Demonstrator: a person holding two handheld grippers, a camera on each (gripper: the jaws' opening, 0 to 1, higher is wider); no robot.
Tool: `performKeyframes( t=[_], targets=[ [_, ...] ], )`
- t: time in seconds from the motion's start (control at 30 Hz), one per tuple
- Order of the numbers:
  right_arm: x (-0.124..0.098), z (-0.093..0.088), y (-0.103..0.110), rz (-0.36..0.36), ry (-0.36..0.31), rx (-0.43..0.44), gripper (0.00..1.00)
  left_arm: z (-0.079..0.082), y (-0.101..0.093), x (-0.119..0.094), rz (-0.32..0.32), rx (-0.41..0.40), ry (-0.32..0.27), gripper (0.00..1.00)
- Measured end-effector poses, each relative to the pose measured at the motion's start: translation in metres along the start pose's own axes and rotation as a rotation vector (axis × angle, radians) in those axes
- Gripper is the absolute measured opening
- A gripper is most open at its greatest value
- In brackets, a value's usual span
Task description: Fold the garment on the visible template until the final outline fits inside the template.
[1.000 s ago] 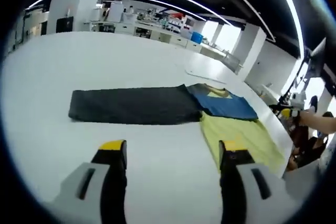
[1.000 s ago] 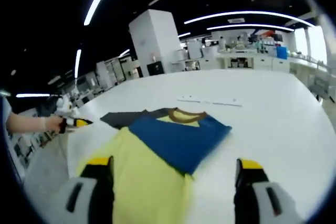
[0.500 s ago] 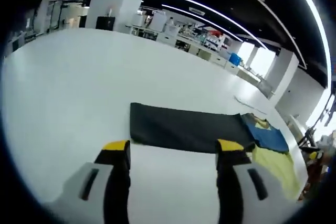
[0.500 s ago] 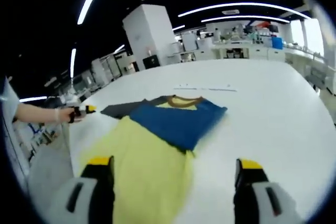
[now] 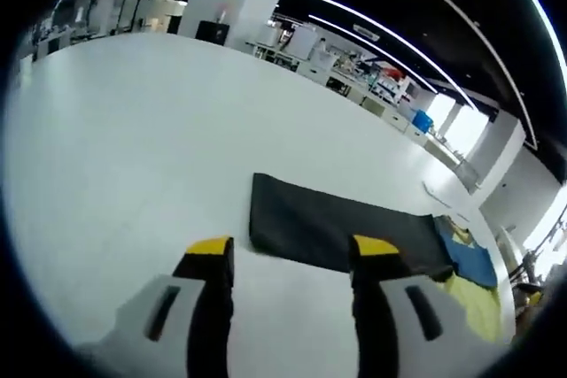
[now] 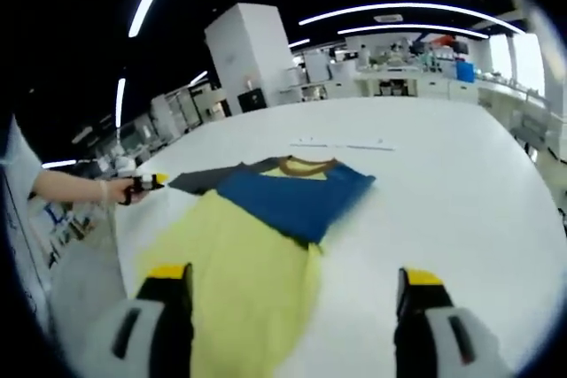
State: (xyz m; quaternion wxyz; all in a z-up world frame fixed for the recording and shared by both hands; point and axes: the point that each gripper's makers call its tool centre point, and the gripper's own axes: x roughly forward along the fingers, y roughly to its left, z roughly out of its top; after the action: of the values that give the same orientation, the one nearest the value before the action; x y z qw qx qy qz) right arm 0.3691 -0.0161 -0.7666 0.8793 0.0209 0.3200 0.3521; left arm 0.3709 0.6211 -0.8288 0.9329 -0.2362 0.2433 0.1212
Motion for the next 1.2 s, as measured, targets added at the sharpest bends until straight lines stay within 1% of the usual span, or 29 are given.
performKeyframes(
  t=[0.07,0.1,0.17,0.2,0.27,0.33,0.4,0.47,0.57,0.67,0.7,0.83,0.87,0.93,1.0,1.03,1.1,1.13,1.17,1.2],
  targets=[
    [-0.001,-0.003,-0.001,-0.004,0.007,0.0,0.96,0.0,0.002,0.003,0.007,-0.025,-0.006,0.45],
    [-0.001,-0.004,-0.001,-0.001,0.011,0.003,0.96,0.0,0.001,0.005,0.005,-0.051,-0.016,0.44],
    [-0.001,-0.008,-0.003,-0.005,0.017,0.014,0.95,0.0,0.003,0.007,0.014,-0.054,-0.024,0.42],
    [0.0,-0.01,-0.005,-0.009,0.018,0.027,0.95,0.002,0.004,0.006,0.03,-0.041,-0.03,0.39],
    [0.0,-0.01,-0.005,-0.012,0.02,0.026,0.95,0.001,0.007,0.006,0.036,-0.041,-0.03,0.33],
    [0.0,-0.009,-0.004,-0.015,0.02,0.015,0.95,0.0,0.009,0.006,0.037,-0.056,-0.035,0.28],
    [0.0,-0.012,-0.003,-0.016,0.029,-0.002,0.95,-0.001,0.015,0.006,0.052,-0.07,-0.042,0.21],
    [0.0,-0.017,-0.005,-0.017,0.043,-0.004,0.95,-0.001,0.016,0.005,0.055,-0.078,-0.057,0.17],
    [0.001,-0.022,-0.006,-0.021,0.052,0.004,0.95,0.0,0.026,0.006,0.062,-0.168,-0.091,0.11],
    [0.0,-0.022,-0.007,-0.025,0.055,0.006,0.95,-0.002,0.025,0.004,0.064,-0.182,-0.098,0.06],
    [0.0,-0.023,-0.007,-0.026,0.056,0.006,0.95,-0.002,0.028,0.006,0.067,-0.186,-0.102,0.05],
    [0.0,-0.027,-0.01,-0.03,0.064,0.008,0.95,-0.003,0.028,0.007,0.08,-0.211,-0.105,0.01],
    [0.0,-0.027,-0.009,-0.029,0.064,0.014,0.95,-0.003,0.027,0.007,0.075,-0.233,-0.105,0.01],
    [0.0,-0.027,-0.008,-0.027,0.063,0.014,0.95,-0.001,0.023,0.008,0.052,-0.309,-0.109,0.0],
    [0.001,-0.028,-0.007,-0.027,0.066,0.008,0.95,-0.001,0.027,0.007,0.05,-0.295,-0.11,0.0],
    [0.0,-0.028,-0.007,-0.027,0.067,0.007,0.95,0.0,0.024,0.007,0.048,-0.291,-0.112,0.0],
    [0.001,-0.028,-0.007,-0.024,0.067,0.006,0.95,0.006,0.015,0.005,0.007,-0.314,-0.131,0.0],
    [0.001,-0.028,-0.006,-0.023,0.066,0.006,0.95,0.011,0.008,0.005,-0.031,-0.328,-0.149,0.0],
    [0.002,-0.027,-0.006,-0.022,0.061,0.006,0.95,0.021,-0.009,0.002,-0.119,-0.297,-0.176,0.0],
    [0.002,-0.027,-0.005,-0.019,0.059,0.007,0.95,0.027,-0.019,-0.001,-0.159,-0.27,-0.193,0.0]
  ],
)
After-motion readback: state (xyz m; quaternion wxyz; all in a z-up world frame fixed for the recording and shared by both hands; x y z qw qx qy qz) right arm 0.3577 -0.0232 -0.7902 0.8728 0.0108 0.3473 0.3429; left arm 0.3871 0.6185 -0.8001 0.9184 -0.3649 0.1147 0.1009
